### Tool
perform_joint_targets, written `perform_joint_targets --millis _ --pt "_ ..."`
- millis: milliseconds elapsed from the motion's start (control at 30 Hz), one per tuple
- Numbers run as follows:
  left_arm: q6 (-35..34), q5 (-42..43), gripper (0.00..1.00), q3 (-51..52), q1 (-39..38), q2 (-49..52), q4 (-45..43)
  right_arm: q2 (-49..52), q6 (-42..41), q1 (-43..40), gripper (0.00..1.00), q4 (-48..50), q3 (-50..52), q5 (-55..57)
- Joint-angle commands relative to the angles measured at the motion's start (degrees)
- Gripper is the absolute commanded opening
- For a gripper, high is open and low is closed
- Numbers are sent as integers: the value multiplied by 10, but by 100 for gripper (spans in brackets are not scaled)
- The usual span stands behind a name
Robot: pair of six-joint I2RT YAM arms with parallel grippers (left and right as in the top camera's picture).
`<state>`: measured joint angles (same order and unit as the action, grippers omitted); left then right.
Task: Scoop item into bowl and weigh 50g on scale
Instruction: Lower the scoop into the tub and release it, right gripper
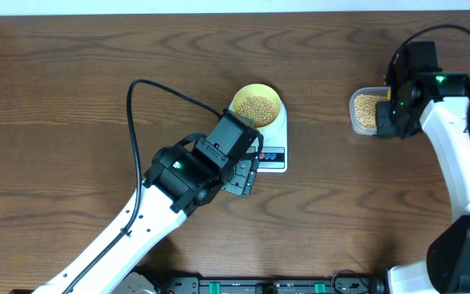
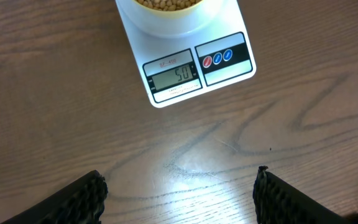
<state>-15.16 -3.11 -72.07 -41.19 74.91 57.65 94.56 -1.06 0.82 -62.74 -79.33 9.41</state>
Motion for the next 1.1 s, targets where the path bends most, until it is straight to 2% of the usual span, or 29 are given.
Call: perform_joint_targets --millis 0,767,833,1000,1067 --pt "5 1 78 -11 1 2 1 4 -16 3 1 14 28 -6" --pt "5 1 78 -11 1 2 1 11 -26 3 2 101 89 -9" --pt "5 1 78 -11 1 2 1 11 -26 3 9 101 89 -9" --pt "5 1 78 -11 1 2 1 11 -25 3 54 101 89 -10" --pt "5 1 78 -11 1 2 1 11 -25 3 65 101 89 -10"
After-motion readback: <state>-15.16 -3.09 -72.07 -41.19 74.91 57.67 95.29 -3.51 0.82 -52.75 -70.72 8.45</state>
